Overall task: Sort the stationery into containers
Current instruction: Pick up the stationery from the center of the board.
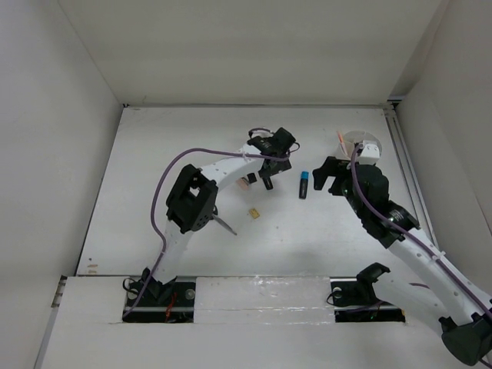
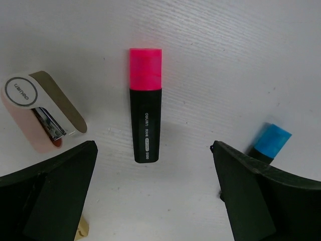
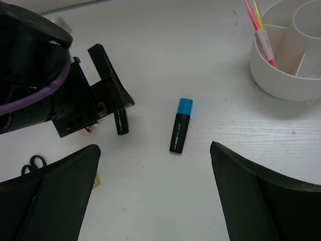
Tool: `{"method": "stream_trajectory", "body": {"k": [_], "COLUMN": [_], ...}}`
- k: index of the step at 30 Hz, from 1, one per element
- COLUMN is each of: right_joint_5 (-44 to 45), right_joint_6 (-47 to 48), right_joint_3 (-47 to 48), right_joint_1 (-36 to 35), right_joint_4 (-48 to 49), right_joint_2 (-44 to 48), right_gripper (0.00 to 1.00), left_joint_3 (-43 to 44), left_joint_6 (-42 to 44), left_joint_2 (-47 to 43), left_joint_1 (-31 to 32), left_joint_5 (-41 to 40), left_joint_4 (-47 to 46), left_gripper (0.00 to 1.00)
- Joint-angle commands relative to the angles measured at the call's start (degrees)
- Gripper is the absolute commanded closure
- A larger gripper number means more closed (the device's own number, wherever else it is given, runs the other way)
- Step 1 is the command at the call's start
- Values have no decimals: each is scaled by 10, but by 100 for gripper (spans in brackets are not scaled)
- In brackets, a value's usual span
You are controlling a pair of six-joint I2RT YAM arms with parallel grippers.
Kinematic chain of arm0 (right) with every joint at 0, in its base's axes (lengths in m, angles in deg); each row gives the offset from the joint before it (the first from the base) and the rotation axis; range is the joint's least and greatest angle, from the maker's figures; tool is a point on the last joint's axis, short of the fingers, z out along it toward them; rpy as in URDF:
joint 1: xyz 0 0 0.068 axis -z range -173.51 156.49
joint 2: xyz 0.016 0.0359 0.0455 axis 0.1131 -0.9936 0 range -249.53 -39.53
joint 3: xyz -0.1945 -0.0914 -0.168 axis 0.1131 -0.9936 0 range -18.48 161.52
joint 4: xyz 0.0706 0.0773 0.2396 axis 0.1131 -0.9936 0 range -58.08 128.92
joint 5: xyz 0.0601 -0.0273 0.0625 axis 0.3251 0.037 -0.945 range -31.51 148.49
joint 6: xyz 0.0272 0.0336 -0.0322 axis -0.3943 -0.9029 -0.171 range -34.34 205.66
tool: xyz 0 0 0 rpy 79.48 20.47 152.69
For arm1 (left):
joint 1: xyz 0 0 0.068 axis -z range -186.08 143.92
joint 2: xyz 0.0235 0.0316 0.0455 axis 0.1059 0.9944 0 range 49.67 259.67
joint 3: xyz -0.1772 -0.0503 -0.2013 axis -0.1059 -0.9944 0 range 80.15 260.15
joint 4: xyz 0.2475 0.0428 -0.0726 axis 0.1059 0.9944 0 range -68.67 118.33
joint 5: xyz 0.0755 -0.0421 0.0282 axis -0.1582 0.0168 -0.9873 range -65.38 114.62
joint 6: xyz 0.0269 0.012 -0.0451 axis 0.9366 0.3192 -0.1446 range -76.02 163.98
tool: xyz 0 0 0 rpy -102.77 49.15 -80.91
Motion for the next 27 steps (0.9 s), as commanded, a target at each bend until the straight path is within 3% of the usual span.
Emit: {"method": "stream_trajectory", "body": {"k": [1, 7, 11, 13, 15, 21, 27], "right_joint_5": [-31, -49, -54, -59, -59, -65, -75], "right_joint_6": [6, 12, 17, 17, 12, 6, 6], "right_joint_3": [-9, -15, -20, -27, -32, -37, -37], "right_joint_1": [5, 5, 10, 10, 10, 16, 16], "right_joint_4": [49, 55, 60, 65, 65, 71, 71], "right_joint_2": [15, 15, 26, 44, 52, 64, 81], "right_gripper": [3, 5, 7, 0, 0, 0, 0], "left_joint_3": [-1, 5, 11, 11, 11, 11, 17], "left_joint_6": [-17, -12, -12, -12, -12, -12, -7], "left_joint_2": [17, 46, 57, 63, 76, 87, 114], "left_joint_1": [0, 0, 0, 0, 0, 0, 0], "left_joint_5": [0, 6, 6, 6, 6, 12, 12], "left_joint_4": [20, 14, 20, 20, 26, 31, 49], "left_gripper": [4, 6, 13, 19, 20, 49, 54]}}
